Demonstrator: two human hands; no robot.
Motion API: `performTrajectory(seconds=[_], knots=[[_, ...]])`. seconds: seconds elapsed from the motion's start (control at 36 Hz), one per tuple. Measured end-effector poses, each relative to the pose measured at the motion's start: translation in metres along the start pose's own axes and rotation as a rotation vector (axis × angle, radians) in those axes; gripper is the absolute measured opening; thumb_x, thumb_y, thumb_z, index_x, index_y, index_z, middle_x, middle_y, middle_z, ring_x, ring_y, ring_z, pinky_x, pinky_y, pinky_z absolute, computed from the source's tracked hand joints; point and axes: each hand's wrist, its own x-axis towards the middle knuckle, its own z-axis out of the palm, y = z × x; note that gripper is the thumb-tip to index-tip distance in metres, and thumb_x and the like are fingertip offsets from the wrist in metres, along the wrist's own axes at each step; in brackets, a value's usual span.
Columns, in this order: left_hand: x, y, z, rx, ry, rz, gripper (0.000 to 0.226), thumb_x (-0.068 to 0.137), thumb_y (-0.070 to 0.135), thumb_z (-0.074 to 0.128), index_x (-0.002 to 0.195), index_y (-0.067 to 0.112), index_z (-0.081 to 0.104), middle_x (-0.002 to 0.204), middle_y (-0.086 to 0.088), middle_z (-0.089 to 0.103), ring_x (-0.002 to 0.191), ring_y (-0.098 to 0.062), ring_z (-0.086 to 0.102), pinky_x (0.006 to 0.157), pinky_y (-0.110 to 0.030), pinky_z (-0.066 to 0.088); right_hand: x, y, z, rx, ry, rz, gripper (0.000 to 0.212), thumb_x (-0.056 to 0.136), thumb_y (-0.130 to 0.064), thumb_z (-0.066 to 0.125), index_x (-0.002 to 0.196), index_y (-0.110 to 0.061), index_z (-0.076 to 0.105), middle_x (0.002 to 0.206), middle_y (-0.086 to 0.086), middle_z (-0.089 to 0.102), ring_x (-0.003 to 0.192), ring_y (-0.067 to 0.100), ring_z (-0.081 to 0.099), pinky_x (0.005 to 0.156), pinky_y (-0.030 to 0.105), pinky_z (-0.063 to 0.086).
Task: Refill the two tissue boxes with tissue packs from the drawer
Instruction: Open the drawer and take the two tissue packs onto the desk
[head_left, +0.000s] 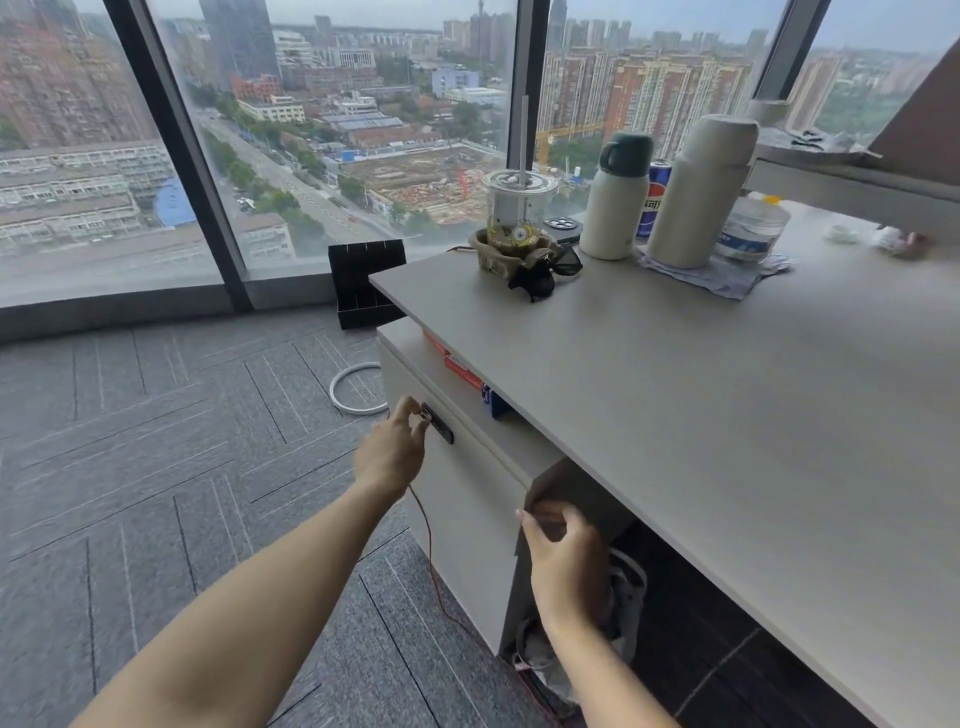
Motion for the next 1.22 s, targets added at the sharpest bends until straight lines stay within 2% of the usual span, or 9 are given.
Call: performTrajectory(seconds=[0.17, 0.28, 0.5, 0.56, 0.67, 0.89, 1.0, 1.11, 1.22], knots=[[-0.014, -0.017, -0.004, -0.061, 0.003, -0.032, 0.017, 0.098, 0.045, 0.035, 0.111, 0.035, 0.038, 0.092, -0.008, 0.071, 0.077, -0.032, 0.065, 0.061, -0.045, 0.056, -0.01, -0.002, -0.001, 0.0, -0.095, -0.038, 0.014, 0.074, -0.031, 0.08, 0.074, -0.024, 0.068, 0.066, -0.013, 0.069, 0.065, 0.001, 0.064, 0.06, 0.032, 0.054], [-0.029, -0.035, -0.016, -0.06, 0.006, -0.081, 0.016, 0.098, 0.046, 0.035, 0.112, 0.038, 0.039, 0.09, -0.005, 0.072, 0.074, -0.03, 0.066, 0.057, -0.044, 0.056, -0.021, -0.003, 0.002, 0.021, -0.221, -0.067, 0.014, 0.07, -0.029, 0.083, 0.073, -0.024, 0.069, 0.066, -0.014, 0.07, 0.066, -0.001, 0.065, 0.064, 0.033, 0.056], [-0.063, -0.069, -0.045, -0.16, 0.031, -0.158, 0.016, 0.099, 0.039, 0.04, 0.112, 0.036, 0.047, 0.089, -0.003, 0.074, 0.083, -0.028, 0.065, 0.068, -0.041, 0.055, -0.057, -0.024, 0.009, -0.035, -0.38, -0.17, 0.022, 0.069, -0.037, 0.082, 0.068, -0.033, 0.061, 0.065, -0.015, 0.066, 0.067, 0.002, 0.062, 0.061, 0.022, 0.048], [-0.07, -0.078, -0.051, -0.171, 0.043, -0.178, 0.015, 0.099, 0.039, 0.041, 0.111, 0.036, 0.048, 0.089, -0.003, 0.074, 0.084, -0.029, 0.065, 0.07, -0.042, 0.055, -0.064, -0.029, 0.011, -0.044, -0.426, -0.175, 0.022, 0.068, -0.038, 0.082, 0.069, -0.03, 0.062, 0.063, -0.015, 0.066, 0.067, 0.003, 0.062, 0.062, 0.024, 0.049], [-0.085, -0.095, -0.064, -0.146, 0.069, -0.215, 0.016, 0.098, 0.04, 0.041, 0.112, 0.037, 0.049, 0.091, -0.003, 0.074, 0.084, -0.029, 0.066, 0.066, -0.04, 0.053, -0.078, -0.037, 0.016, -0.052, -0.525, -0.174, 0.023, 0.068, -0.042, 0.081, 0.071, -0.026, 0.065, 0.065, -0.013, 0.068, 0.065, 0.002, 0.063, 0.061, 0.023, 0.051], [-0.114, -0.12, -0.086, -0.102, 0.121, -0.285, 0.018, 0.099, 0.038, 0.041, 0.113, 0.036, 0.052, 0.09, 0.001, 0.073, 0.081, -0.025, 0.065, 0.059, -0.032, 0.046, -0.102, -0.051, 0.025, -0.01, -0.72, -0.14, 0.017, 0.072, -0.036, 0.078, 0.072, -0.022, 0.069, 0.066, -0.007, 0.071, 0.061, 0.001, 0.062, 0.065, 0.027, 0.054], [-0.127, -0.128, -0.093, -0.139, 0.165, -0.313, 0.02, 0.099, 0.036, 0.044, 0.115, 0.033, 0.055, 0.094, -0.004, 0.073, 0.079, -0.025, 0.065, 0.062, -0.036, 0.052, -0.111, -0.055, 0.027, -0.012, -0.815, -0.179, 0.011, 0.076, -0.034, 0.076, 0.075, -0.024, 0.072, 0.068, -0.007, 0.071, 0.061, 0.0, 0.061, 0.066, 0.027, 0.055], [-0.141, -0.123, -0.109, -0.176, 0.273, -0.334, 0.024, 0.097, 0.033, 0.049, 0.12, 0.028, 0.056, 0.109, -0.004, 0.07, 0.082, -0.022, 0.061, 0.067, -0.034, 0.046, -0.107, -0.062, 0.025, -0.04, -0.952, -0.243, 0.008, 0.078, -0.032, 0.075, 0.081, -0.025, 0.075, 0.075, -0.006, 0.074, 0.065, 0.003, 0.062, 0.07, 0.029, 0.056], [-0.161, -0.09, -0.127, -0.201, 0.464, -0.16, 0.031, 0.095, 0.015, 0.054, 0.124, 0.022, 0.048, 0.107, -0.001, 0.063, 0.071, -0.013, 0.061, 0.059, -0.032, 0.05, -0.083, -0.073, 0.021, -0.108, -0.956, -0.35, 0.01, 0.076, -0.038, 0.074, 0.084, -0.031, 0.074, 0.076, -0.008, 0.073, 0.063, 0.001, 0.059, 0.067, 0.024, 0.055]])
